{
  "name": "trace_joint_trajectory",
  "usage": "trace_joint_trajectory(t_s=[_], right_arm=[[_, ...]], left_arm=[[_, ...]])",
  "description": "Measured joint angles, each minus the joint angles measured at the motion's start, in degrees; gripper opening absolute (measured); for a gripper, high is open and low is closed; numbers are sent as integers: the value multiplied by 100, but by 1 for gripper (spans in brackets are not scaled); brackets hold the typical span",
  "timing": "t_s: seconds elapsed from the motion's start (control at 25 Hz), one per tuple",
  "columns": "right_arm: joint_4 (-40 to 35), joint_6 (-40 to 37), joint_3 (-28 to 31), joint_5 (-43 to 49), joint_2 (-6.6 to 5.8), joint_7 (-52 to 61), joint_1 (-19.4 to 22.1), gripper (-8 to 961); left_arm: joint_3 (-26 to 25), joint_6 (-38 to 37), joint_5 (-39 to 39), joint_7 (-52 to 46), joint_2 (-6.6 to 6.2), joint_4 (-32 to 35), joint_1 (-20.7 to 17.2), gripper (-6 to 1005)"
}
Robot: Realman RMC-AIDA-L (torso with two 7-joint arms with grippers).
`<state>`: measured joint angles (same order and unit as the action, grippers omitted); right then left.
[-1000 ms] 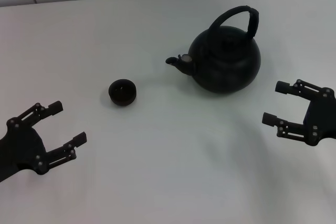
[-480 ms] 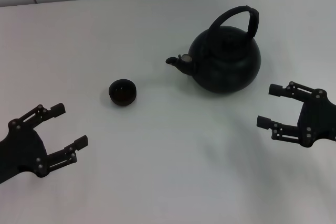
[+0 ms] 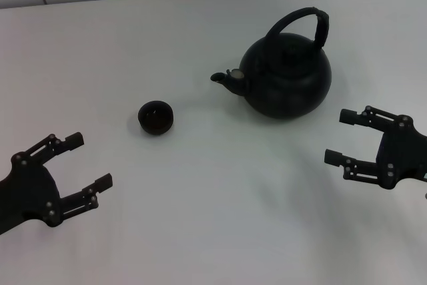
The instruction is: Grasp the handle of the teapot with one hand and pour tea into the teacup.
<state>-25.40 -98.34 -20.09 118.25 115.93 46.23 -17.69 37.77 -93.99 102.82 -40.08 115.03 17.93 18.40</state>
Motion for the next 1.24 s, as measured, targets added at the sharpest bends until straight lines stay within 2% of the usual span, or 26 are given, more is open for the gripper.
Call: trace_joint_trajectory(t_s=[0.32,0.44,1.24], right_arm=[[0,-2,-7,0,0,0,0,792],[0,-1,-23,0,0,0,-21,792],[0,-52,-21,-5,-9,5,-33,792]], left_arm=[[143,-6,1,-90,-9,68,23,848],[422,4,2,-209,-8,142,62,848],[486,27,0,-299,-7,220,68,848]])
